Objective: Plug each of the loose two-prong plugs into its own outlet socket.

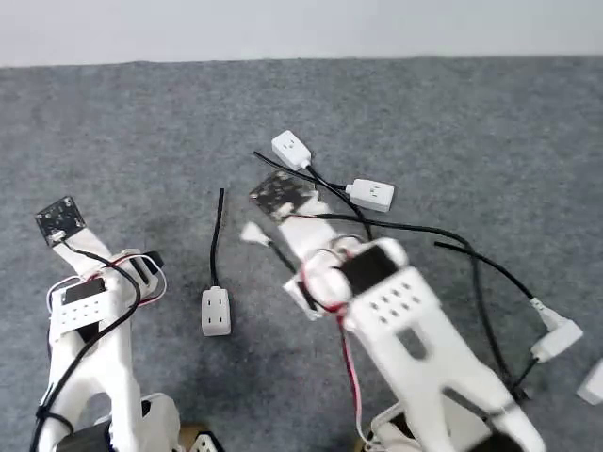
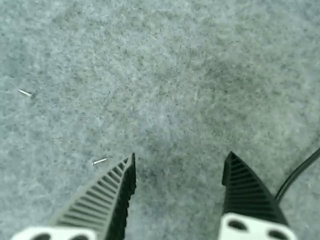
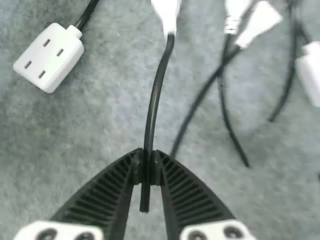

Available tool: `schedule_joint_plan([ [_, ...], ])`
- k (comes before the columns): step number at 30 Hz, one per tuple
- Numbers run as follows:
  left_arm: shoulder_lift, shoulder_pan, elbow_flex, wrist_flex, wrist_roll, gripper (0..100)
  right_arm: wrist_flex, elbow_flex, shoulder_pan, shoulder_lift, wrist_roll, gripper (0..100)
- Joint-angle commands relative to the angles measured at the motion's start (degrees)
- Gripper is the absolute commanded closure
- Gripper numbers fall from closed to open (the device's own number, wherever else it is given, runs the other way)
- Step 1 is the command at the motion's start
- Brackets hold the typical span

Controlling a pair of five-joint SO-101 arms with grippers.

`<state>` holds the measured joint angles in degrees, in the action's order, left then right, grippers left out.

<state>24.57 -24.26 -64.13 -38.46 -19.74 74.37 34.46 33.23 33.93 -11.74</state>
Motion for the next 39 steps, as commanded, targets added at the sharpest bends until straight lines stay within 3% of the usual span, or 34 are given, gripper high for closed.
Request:
schedule_joint_plan([
  [1,-0.1,-0.2,2.7,-0.2,-0.7,73,4.7,-1.1,-0.8,9.8,-2.8,99.1],
  [9,-0.1,-0.3,2.7,-0.2,-0.7,73,16.3,-14.2,-0.9,15.9,-4.3,99.1],
  [18,-0.1,-0.3,2.6,-0.2,-0.7,73,24.1,-35.1,-0.7,2.2,-2.2,99.1],
  [30,-0.1,-0.3,2.6,-0.2,-0.7,73,8.5,-33.9,-1.2,-25.0,-1.1,99.1],
  [39,-0.1,-0.3,2.7,-0.2,-0.7,73,16.5,-28.2,-2.7,-22.1,-1.1,99.0],
])
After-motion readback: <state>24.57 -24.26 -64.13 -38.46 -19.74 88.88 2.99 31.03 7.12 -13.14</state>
